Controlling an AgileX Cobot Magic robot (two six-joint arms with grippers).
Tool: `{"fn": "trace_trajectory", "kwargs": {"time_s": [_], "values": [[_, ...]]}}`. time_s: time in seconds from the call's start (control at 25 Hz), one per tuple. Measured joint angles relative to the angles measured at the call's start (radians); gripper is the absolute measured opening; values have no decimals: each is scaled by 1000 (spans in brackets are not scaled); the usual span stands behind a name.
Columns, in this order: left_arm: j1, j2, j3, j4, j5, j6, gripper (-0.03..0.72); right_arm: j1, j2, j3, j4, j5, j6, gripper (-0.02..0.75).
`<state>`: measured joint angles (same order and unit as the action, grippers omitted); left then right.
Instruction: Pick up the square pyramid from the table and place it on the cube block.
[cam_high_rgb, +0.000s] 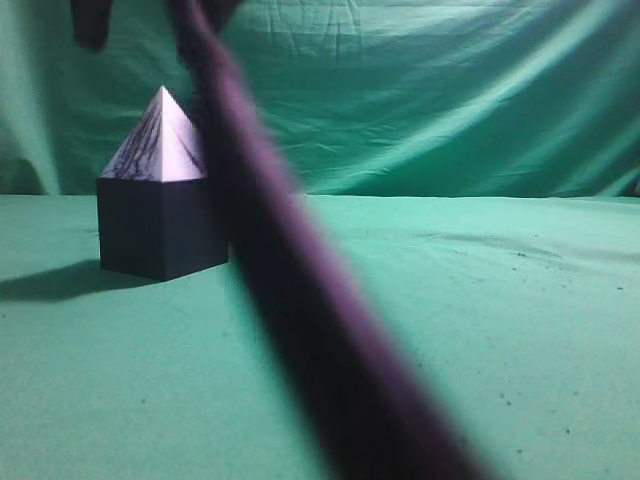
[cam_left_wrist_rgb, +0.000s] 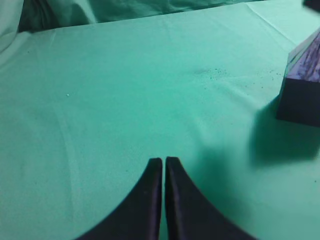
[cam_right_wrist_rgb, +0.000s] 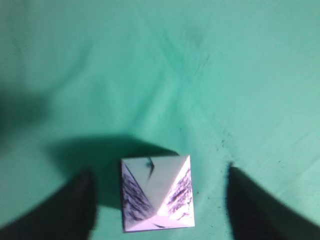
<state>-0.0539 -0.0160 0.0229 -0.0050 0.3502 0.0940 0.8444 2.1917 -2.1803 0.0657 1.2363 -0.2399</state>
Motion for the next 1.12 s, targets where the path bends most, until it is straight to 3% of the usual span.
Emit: {"fn": "trace_trajectory", "kwargs": {"time_s": [0.2, 0.32, 0.56, 0.76, 1.12], "values": [[0, 0, 0, 0, 0, 0, 0, 0, -95, -62, -4, 14, 95, 149], [0, 0, 0, 0, 0, 0, 0, 0, -195, -40, -38, 24, 127, 0], [0, 0, 0, 0, 0, 0, 0, 0, -472, 197, -92, 30, 159, 0], [0, 0, 0, 0, 0, 0, 0, 0, -696, 502, -98, 26, 204, 0], [0, 0, 0, 0, 0, 0, 0, 0, -1167, 1027, -87, -219, 211, 0]]}}
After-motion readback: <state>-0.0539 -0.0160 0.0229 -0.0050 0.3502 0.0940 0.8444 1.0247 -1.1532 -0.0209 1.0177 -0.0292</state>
